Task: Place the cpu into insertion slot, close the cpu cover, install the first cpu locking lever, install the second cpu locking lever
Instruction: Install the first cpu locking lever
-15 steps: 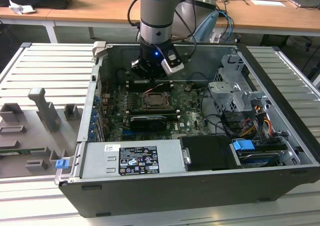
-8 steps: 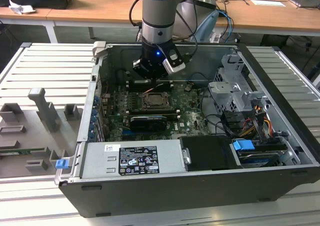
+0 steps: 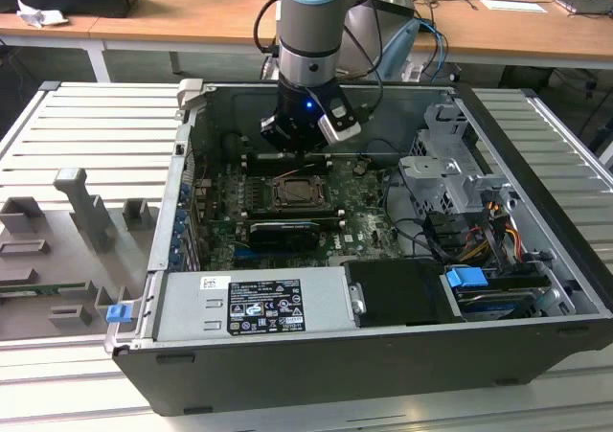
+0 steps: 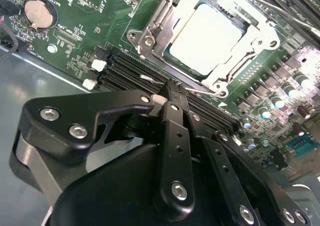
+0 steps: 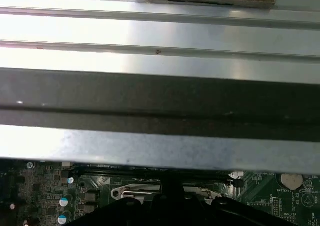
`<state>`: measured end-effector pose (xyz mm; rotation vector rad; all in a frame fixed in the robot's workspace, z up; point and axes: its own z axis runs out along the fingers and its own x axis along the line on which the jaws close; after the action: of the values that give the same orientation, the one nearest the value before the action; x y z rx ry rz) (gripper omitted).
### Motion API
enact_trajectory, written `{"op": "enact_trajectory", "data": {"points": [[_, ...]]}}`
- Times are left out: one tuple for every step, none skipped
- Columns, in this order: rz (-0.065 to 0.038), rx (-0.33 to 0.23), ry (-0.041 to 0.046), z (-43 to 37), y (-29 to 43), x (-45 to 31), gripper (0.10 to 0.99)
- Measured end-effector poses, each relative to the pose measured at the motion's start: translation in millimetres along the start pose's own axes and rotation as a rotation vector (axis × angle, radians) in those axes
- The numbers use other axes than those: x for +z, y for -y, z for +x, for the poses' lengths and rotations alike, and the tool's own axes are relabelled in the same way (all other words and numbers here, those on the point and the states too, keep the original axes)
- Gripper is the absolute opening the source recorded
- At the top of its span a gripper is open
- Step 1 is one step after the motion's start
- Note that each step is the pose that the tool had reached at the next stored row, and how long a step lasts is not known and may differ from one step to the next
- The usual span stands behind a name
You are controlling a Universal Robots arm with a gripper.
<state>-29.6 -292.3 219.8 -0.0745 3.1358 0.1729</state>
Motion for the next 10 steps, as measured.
{"op": "enact_trajectory", "data": {"points": [[0.000,0.000,0.0001,-0.8,0.0,1.0,0.106],[0.000,0.000,-0.0001,-2.0,-0.3,1.7,0.106],[0.000,0.000,0.0000,-3.0,-0.5,2.1,0.106],[0.000,0.000,0.0000,-4.2,-0.8,2.9,0.106],[0.000,0.000,0.0001,-5.0,-1.1,3.4,0.106],[0.000,0.000,0.0001,-5.7,-1.2,3.9,0.106],[0.000,0.000,0.0000,-6.3,-1.3,4.4,0.106],[0.000,0.000,0.0001,-6.9,-1.4,5.0,0.106],[0.000,0.000,0.0001,-7.3,-1.4,5.6,0.106],[0.000,0.000,0.0000,-8.3,-1.2,6.6,0.106]]}}
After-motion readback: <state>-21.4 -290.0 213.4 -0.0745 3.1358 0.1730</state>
